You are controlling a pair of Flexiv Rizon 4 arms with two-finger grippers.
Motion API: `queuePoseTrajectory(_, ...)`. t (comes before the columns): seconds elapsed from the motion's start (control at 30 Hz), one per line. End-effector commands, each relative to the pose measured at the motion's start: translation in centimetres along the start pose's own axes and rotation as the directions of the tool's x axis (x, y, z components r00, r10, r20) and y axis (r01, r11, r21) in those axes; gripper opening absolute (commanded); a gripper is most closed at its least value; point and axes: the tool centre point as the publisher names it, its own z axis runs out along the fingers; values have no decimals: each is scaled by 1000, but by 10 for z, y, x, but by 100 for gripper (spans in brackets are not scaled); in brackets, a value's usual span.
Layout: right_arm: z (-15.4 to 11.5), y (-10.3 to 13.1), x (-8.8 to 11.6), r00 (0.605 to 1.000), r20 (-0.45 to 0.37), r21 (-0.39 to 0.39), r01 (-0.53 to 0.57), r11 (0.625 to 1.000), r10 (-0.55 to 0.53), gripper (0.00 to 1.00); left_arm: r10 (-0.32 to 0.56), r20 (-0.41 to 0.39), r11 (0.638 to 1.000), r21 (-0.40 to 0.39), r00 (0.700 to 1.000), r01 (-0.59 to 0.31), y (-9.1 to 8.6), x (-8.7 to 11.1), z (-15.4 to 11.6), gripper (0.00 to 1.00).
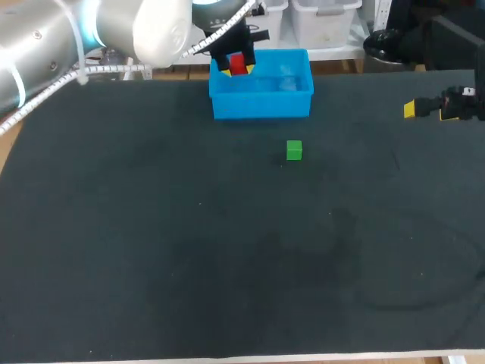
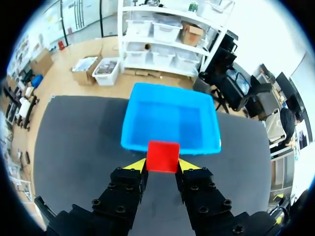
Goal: Use the left arm to pick the red cube and place it into the blue plastic box first, then use the right arm to grasp the green cube and put it into the same blue plastic box after the first action is fully finished.
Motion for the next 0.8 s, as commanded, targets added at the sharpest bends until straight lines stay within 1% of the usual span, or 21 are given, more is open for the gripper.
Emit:
queuePoseTrajectory(0.03, 0, 0, 0, 1000, 0, 1, 0, 1000, 0, 100, -20, -22, 1000, 7, 1000, 20, -5, -20, 12, 0)
queuePoseTrajectory(0.23, 0, 0, 0, 1000, 0, 1, 0, 1000, 0, 100, -58, -27, 998, 37, 998, 59, -8, -36, 20, 0)
queuePoseTrajectory(0.4, 0, 0, 0, 1000, 0, 1, 0, 1000, 0, 100, -115, -53, 990, 75, 992, 119, -7, -47, 28, 0)
queuePoseTrajectory(0.47, 0, 0, 0, 1000, 0, 1, 0, 1000, 0, 100, -124, -57, 989, 76, 991, 128, -6, -50, 33, 0)
queuePoseTrajectory(0.63, 0, 0, 0, 1000, 0, 1, 0, 1000, 0, 100, -144, -81, 984, 93, 986, 152, -8, -53, 44, 0)
queuePoseTrajectory(0.8, 0, 0, 0, 1000, 0, 1, 0, 1000, 0, 100, -166, -117, 979, 101, 979, 178, -9, -50, 59, 0)
